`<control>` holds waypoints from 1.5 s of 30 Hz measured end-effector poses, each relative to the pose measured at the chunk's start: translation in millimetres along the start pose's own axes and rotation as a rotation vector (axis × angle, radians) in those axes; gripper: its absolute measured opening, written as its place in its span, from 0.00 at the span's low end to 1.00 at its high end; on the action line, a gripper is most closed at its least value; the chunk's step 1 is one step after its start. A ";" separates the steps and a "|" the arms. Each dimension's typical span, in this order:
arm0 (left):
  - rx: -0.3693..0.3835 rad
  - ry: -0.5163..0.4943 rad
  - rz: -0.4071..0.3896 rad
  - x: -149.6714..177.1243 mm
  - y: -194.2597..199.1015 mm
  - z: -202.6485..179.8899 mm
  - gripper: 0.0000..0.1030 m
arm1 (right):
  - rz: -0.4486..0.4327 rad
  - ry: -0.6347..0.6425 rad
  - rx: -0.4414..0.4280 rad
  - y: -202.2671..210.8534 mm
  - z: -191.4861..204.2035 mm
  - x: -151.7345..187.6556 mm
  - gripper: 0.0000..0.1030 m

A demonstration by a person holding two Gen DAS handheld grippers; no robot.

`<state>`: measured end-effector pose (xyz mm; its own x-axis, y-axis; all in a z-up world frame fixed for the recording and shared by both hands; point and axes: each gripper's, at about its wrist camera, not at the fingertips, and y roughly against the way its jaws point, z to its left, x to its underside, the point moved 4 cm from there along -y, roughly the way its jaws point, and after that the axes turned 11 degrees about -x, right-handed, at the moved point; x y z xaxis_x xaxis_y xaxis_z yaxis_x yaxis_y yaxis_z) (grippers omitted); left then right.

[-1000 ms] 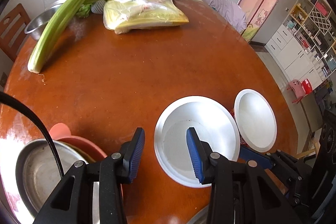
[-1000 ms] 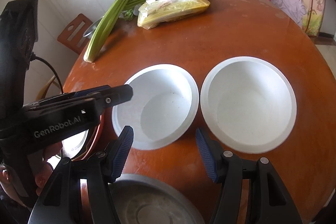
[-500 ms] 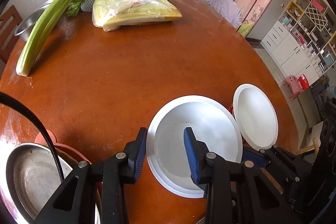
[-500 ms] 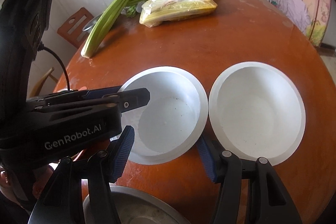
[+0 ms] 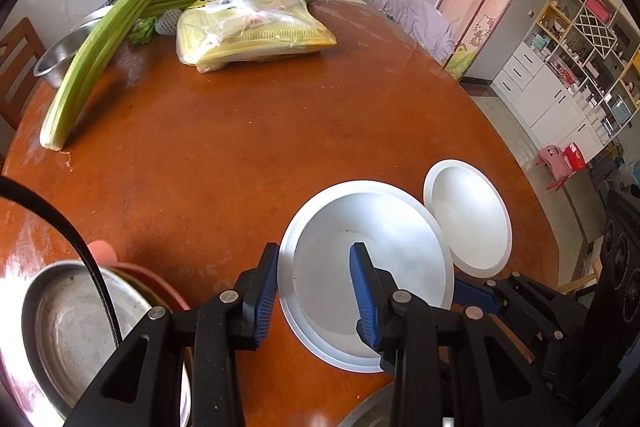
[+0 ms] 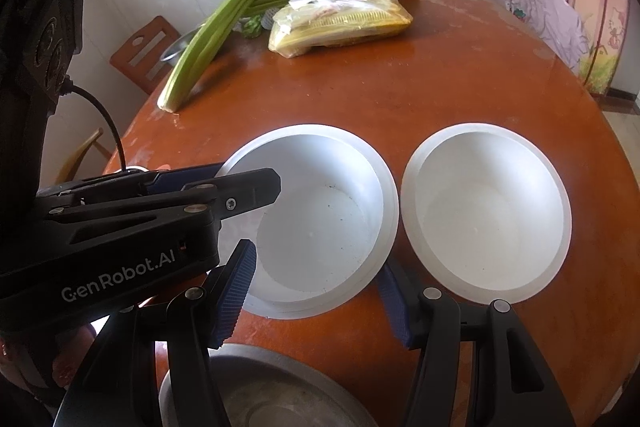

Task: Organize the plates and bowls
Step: 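Close the left tool on the white bowl rim and lift it, then carry the white bowl with the left tool over the steel bowl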

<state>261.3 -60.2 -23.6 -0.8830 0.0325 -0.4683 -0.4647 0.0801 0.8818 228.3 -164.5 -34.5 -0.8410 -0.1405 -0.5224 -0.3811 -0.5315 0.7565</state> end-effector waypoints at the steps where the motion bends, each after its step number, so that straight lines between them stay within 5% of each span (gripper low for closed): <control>1: 0.004 0.002 -0.004 0.5 2.6 0.6 0.34 | -0.004 0.005 -0.003 2.0 2.0 0.4 0.61; 45: -0.005 0.006 -0.122 68.5 95.5 -9.9 0.35 | -0.089 0.132 -0.004 78.4 61.9 55.6 0.62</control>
<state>155.8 -60.2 29.0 -0.8205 0.0173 -0.5714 -0.5687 0.0780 0.8189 127.9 -162.3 20.1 -0.7465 -0.2009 -0.6343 -0.4497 -0.5504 0.7035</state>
